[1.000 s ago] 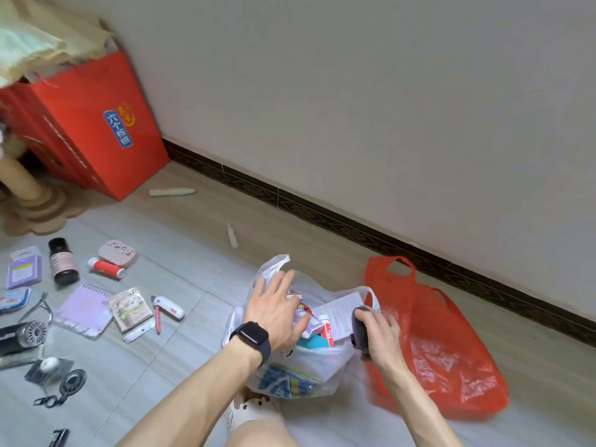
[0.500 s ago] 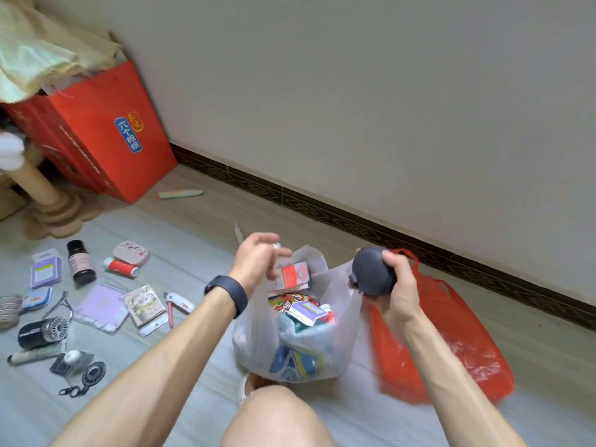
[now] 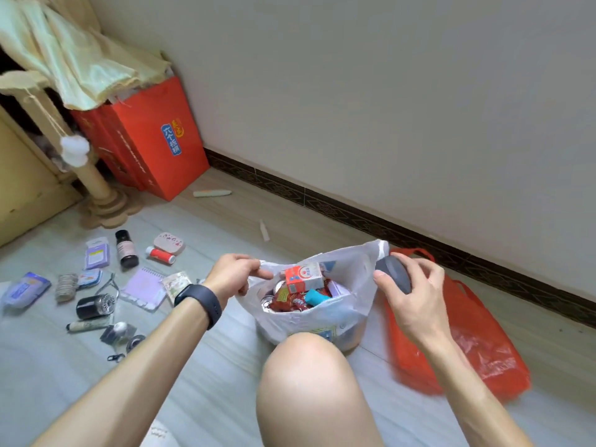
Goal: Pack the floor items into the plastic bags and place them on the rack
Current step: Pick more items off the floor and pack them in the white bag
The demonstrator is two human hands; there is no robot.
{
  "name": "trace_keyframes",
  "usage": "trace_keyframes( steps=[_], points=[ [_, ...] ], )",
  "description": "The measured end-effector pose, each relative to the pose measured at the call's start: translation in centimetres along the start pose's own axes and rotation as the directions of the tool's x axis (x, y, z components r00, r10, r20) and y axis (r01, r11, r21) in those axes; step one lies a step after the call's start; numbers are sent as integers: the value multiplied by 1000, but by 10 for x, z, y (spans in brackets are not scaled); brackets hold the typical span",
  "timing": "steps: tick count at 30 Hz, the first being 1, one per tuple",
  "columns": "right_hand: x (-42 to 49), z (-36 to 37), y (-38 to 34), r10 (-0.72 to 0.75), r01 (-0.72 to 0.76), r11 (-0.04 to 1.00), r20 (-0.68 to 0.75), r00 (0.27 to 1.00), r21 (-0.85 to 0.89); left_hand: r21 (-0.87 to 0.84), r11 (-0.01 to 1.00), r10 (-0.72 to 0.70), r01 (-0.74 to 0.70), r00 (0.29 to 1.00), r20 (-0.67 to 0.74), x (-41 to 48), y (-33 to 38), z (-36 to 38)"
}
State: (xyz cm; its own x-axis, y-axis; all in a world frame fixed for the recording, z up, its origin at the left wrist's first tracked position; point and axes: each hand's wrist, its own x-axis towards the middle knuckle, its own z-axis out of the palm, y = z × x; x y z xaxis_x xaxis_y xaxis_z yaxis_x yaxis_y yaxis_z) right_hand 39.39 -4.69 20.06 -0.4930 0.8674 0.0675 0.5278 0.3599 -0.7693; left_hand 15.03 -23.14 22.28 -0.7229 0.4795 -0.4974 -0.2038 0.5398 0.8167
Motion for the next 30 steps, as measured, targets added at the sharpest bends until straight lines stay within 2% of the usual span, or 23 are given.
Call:
trace_keyframes(
  steps=[2, 5, 9, 12, 14, 17, 18, 19, 20, 22, 23, 24, 25, 26, 27, 28, 29, 30],
  points=[
    [-9, 13, -22, -160, 158, 986, -41, 986, -54, 37, 999, -26, 24, 999, 33, -6, 3, -5],
    [-12, 51, -45, -318, 332, 939, 139, 938, -90, 111, 992, -73, 62, 993, 95, -14, 7, -3],
    [1, 113, -48, -212, 356, 904, 477, 853, -237, 123, 991, -70, 53, 987, 146, -20, 9, -1],
    [6, 146, -28, -229, 547, 783, 681, 696, -296, 56, 998, -33, 26, 990, 136, -17, 6, -2],
    [10, 159, -11, -287, 693, 658, 753, 592, -294, 28, 1000, -14, 11, 992, 129, -14, 3, -3],
    [15, 160, 1, -271, 747, 598, 804, 529, -290, 3, 1000, 8, -8, 994, 107, -10, 0, -6],
    [14, 155, 2, -280, 737, 611, 793, 542, -288, -2, 1000, 11, -11, 995, 104, -9, -1, -7],
    [12, 148, 2, -327, 711, 647, 741, 586, -276, -3, 1000, 12, -11, 994, 105, -8, -2, -8],
    [11, 139, 2, -413, 680, 686, 632, 656, -258, -2, 1000, 9, -9, 994, 110, -7, -2, -9],
    [11, 117, 10, -580, 636, 722, 261, 771, -274, 9, 1000, -1, 0, 993, 120, -4, -2, -10],
    [14, 103, 14, -591, 581, 739, 85, 802, -340, 17, 1000, -5, 3, 993, 118, -2, -2, -10],
    [18, 89, 16, -526, 467, 783, -36, 850, -410, 23, 1000, -11, 9, 994, 112, -1, -1, -9],
    [23, 78, 19, -399, 309, 841, -122, 909, -443, 24, 1000, -20, 18, 994, 106, 1, 0, -8],
    [30, 68, 21, -211, 130, 896, -149, 966, -424, 23, 999, -31, 29, 994, 106, 3, 2, -5],
    [36, 61, 23, -8, -30, 933, -103, 995, -359, 22, 999, -44, 41, 993, 113, 4, 4, -3],
    [41, 57, 23, 156, -156, 948, -22, 988, -277, 25, 998, -53, 51, 990, 128, 4, 6, 0],
    [44, 54, 22, 238, -222, 956, 67, 969, -192, 33, 998, -58, 53, 988, 146, 4, 9, 3],
    [46, 52, 17, 246, -233, 966, 118, 962, -114, 41, 998, -57, 52, 986, 157, 3, 11, 6]
  ],
)
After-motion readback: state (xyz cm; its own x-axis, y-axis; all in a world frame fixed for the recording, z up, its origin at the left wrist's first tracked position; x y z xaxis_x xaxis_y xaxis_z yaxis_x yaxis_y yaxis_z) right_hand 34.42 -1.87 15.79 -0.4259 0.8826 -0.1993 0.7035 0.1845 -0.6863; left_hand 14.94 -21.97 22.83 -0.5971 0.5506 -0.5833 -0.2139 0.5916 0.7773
